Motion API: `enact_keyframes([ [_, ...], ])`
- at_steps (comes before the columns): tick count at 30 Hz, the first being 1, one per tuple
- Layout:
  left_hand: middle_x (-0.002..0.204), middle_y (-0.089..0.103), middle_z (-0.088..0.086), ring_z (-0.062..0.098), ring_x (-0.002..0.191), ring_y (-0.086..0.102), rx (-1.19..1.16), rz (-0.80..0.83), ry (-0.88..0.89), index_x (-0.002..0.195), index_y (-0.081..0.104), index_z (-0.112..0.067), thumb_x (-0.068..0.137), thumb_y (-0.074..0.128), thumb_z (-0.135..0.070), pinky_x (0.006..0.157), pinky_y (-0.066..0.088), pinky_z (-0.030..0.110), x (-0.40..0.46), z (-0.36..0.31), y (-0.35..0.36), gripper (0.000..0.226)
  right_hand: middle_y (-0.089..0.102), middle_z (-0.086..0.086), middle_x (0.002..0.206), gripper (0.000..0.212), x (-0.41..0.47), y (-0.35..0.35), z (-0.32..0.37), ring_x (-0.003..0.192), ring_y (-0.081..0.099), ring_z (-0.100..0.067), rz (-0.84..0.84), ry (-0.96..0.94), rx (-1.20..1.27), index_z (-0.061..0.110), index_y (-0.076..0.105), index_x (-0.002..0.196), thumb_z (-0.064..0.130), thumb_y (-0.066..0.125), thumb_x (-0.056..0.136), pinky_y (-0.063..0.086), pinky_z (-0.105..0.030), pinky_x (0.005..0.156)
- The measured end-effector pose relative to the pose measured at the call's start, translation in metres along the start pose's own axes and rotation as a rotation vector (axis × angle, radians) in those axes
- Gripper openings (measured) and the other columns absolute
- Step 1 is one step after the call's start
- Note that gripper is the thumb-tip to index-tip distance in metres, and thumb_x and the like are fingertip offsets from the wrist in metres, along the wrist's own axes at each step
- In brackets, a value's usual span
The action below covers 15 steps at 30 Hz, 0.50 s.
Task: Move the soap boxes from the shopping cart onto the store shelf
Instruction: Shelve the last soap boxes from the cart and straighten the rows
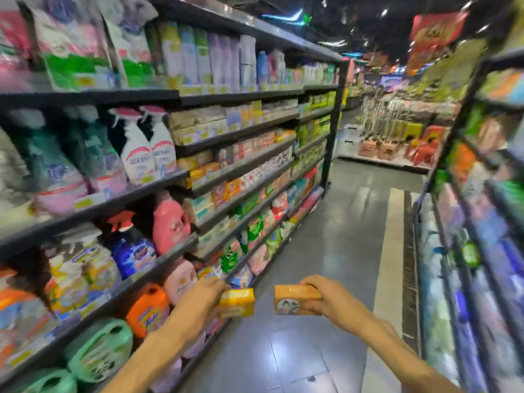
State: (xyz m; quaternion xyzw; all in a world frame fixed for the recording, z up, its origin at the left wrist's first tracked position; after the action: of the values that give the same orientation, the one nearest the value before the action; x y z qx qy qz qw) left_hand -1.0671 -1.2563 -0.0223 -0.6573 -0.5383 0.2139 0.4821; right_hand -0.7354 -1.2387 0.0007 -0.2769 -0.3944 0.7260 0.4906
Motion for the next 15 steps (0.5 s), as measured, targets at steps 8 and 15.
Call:
enact_keyframes([
  [8, 0.099, 0.056, -0.012, 0.01, 0.09, 0.053, 0.129, -0.078, 0.175, 0.113, 0.06, -0.03, 0.087, 0.058, -0.052, 0.077, 0.038, 0.02, 0.146, -0.06, 0.008, 0.034, 0.057, 0.013, 0.109, 0.039, 0.05, -0.11, -0.089, 0.094, 0.052, -0.004, -0.088, -0.011, -0.099, 0.027, 0.056, 0.123, 0.025, 0.07, 0.087, 0.033, -0.006, 0.071],
  [15, 0.103, 0.06, -0.008, 0.012, 0.096, 0.054, 0.171, -0.095, 0.173, 0.115, 0.062, -0.026, 0.083, 0.072, -0.033, 0.079, 0.04, 0.024, 0.274, -0.048, 0.019, 0.034, 0.056, 0.018, 0.109, 0.039, 0.138, -0.164, -0.14, 0.096, 0.054, -0.004, -0.12, 0.01, -0.127, 0.033, 0.055, 0.123, 0.026, 0.069, 0.087, 0.037, -0.011, 0.074],
])
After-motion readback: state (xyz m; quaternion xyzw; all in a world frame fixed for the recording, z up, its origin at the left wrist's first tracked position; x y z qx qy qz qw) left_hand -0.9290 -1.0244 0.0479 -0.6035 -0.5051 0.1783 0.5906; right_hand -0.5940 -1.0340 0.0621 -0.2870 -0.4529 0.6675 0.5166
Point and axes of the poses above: each hand's wrist, its own x-axis towards the middle knuckle, its own y-axis out of the palm, z = x × y, the point moved 2 cm from there along x, towards the middle knuckle
